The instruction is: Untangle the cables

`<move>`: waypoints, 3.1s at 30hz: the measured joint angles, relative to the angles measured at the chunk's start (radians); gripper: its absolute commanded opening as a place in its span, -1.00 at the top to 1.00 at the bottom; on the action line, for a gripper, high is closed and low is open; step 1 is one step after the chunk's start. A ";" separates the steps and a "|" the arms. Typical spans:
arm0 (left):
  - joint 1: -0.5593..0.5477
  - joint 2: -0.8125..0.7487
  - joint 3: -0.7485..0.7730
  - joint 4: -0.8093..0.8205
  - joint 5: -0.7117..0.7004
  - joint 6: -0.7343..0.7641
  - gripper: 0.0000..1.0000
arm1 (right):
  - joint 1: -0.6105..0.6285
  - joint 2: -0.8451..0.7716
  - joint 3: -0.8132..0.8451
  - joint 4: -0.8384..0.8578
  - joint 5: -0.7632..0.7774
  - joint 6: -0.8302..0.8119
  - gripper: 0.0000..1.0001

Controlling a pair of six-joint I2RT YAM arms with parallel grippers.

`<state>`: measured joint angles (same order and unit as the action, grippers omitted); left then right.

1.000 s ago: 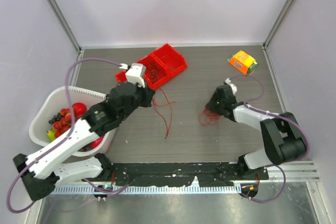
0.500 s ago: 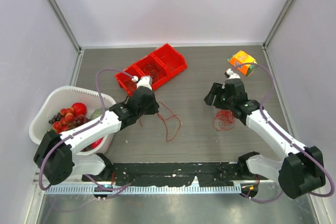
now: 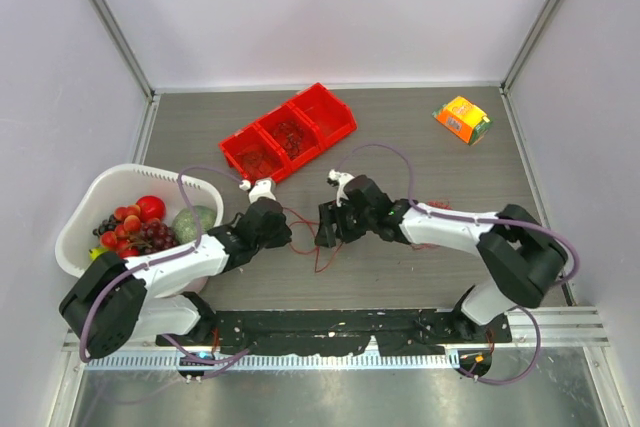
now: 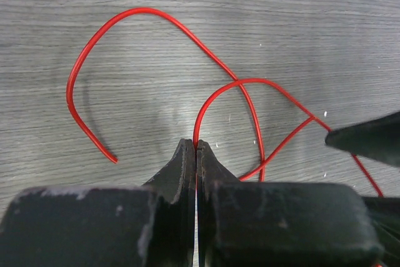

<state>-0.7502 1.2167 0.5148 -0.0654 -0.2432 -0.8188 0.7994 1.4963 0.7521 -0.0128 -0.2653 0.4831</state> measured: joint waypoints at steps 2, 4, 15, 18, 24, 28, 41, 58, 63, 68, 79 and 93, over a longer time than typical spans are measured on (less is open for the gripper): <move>0.000 0.000 -0.021 0.021 -0.002 -0.013 1.00 | 0.013 0.056 0.052 -0.025 0.033 -0.053 -0.41; 0.000 0.000 -0.034 0.040 -0.005 -0.016 1.00 | 0.026 0.101 0.114 -0.045 0.083 -0.114 -0.42; 0.000 0.005 -0.050 0.086 -0.011 -0.018 1.00 | 0.044 0.332 0.388 -0.121 0.169 -0.369 -0.24; 0.000 0.008 -0.053 0.092 -0.011 -0.019 1.00 | 0.051 0.379 0.394 -0.130 0.170 -0.406 -0.15; 0.000 0.018 -0.059 0.097 -0.011 -0.024 1.00 | 0.114 0.415 0.420 -0.127 0.243 -0.451 0.19; 0.000 0.018 -0.068 0.098 -0.013 -0.047 1.00 | 0.164 0.441 0.443 -0.110 0.336 -0.458 0.64; 0.007 -0.330 -0.061 -0.141 -0.007 -0.143 -0.51 | 0.171 0.430 0.410 -0.063 0.518 -0.424 0.99; 0.009 -0.985 0.353 -0.732 0.008 -0.033 -0.69 | -0.142 0.208 0.583 -0.144 0.714 -0.449 0.98; 0.009 -1.018 0.386 -0.842 0.008 -0.018 -0.69 | -0.196 0.354 0.828 -0.113 0.782 -0.517 0.99; 0.010 -1.042 0.403 -0.919 -0.002 0.000 -0.70 | -0.222 0.473 1.031 -0.129 0.819 -0.568 0.99; 0.011 -1.021 0.403 -0.996 -0.018 0.065 -0.72 | -0.280 0.520 1.054 -0.269 0.723 -0.446 0.98; 0.011 -0.993 0.402 -0.994 -0.007 0.094 -0.72 | -0.393 0.649 0.884 -0.429 0.600 -0.116 0.78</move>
<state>-0.7391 0.2234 0.9169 -1.0592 -0.2504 -0.7246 0.4068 2.1452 1.6363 -0.4419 0.3344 0.3668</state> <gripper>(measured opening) 0.860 0.035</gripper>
